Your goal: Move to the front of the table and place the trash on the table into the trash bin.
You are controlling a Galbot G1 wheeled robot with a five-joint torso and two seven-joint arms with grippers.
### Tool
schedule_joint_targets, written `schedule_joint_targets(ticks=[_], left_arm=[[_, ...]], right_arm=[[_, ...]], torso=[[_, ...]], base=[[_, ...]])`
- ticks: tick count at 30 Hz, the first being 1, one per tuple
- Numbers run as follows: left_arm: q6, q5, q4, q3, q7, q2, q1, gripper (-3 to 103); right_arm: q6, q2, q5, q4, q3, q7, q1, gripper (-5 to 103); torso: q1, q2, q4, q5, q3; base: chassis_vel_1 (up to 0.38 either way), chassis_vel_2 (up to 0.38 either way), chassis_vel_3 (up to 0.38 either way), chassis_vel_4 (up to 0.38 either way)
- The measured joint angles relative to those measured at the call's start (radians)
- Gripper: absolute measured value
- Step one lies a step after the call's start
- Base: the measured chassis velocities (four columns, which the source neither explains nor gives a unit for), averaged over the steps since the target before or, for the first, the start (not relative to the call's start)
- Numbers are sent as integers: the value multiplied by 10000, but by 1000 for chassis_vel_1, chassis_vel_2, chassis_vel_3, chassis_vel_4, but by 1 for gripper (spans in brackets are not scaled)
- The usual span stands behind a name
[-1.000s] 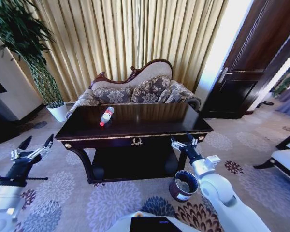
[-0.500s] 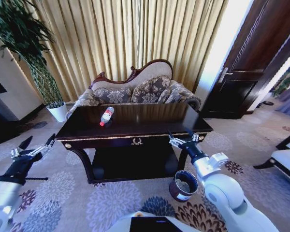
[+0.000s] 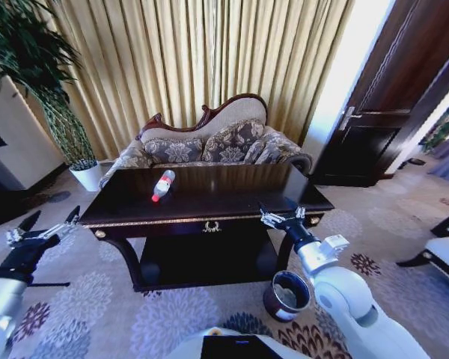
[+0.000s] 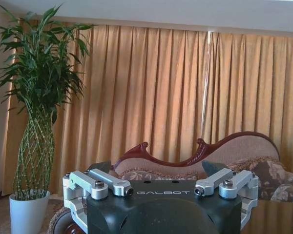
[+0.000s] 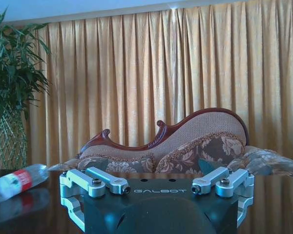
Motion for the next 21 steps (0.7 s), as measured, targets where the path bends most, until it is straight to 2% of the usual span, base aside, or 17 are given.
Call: schedule_joint_targets(ticks=[9,17,21], left_arm=[[-100,18,6,51,3,-40,-3,100],[-322,29,239,217,-313,64,-33,100],[-240,-61,648,427,-486,597,-401,100]], right_arm=[[76,52,-49,45,-131,-24,-83,100],[100,127,-169,-1,-250,-32,-141,100],[109,216,-243,-85,-258,-36,-190,100]], torso=[[11,-4,-2,-1,3],[-7,3,-1,0,-5],[-11,6,0,-1,-6]], base=[[-223,247,232,-249],[-39,34,37,-24],[10,-10,-6,13]])
